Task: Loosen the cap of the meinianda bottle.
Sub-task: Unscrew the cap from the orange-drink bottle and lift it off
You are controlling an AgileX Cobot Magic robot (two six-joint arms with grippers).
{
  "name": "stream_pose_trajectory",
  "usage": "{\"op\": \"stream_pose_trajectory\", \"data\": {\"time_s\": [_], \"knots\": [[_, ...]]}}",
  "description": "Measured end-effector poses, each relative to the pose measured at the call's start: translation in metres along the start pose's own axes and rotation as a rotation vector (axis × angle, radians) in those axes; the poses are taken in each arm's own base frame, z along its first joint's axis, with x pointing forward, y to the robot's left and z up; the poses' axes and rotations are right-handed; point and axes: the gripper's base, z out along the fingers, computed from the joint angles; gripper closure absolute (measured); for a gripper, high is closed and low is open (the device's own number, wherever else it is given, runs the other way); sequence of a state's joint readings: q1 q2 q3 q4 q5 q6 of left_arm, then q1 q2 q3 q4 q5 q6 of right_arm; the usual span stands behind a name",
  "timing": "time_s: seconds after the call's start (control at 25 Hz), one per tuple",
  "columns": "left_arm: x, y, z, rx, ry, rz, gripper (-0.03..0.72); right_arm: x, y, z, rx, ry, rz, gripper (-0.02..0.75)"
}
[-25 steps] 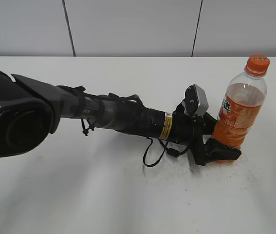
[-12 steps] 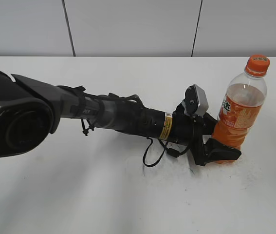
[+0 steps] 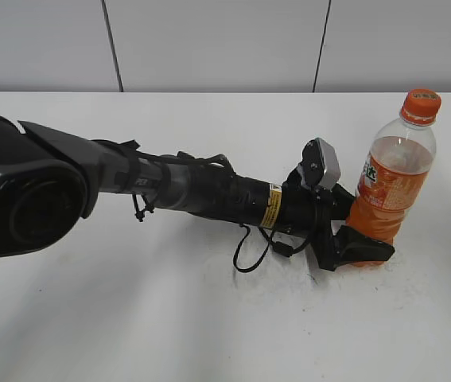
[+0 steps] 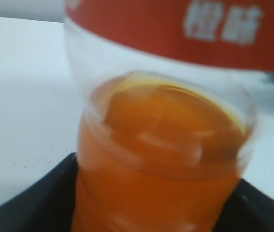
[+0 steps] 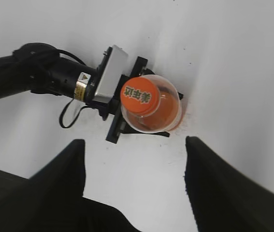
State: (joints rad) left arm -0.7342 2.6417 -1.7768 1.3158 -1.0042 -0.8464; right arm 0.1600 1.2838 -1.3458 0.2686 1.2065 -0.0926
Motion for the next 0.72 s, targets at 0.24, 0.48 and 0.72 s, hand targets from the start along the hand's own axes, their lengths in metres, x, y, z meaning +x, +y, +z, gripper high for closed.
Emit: {"op": "stream_pose_trajectory", "data": {"time_s": [0.24,0.48,0.72], "knots": [[0.0,0.0,0.0,0.0,0.0,0.0,0.134,-0.014,0.008,0.033,0.083,0.093,-0.016,0.263],[0.0,0.0,0.0,0.0,0.0,0.0,0.134,-0.016,0.009,0.04,0.058,0.115,0.004,0.263],[0.0,0.0,0.0,-0.001,0.001,0.0,0.134,-0.019,0.006,0.062,0.061,0.173,0.015,0.263]]}}
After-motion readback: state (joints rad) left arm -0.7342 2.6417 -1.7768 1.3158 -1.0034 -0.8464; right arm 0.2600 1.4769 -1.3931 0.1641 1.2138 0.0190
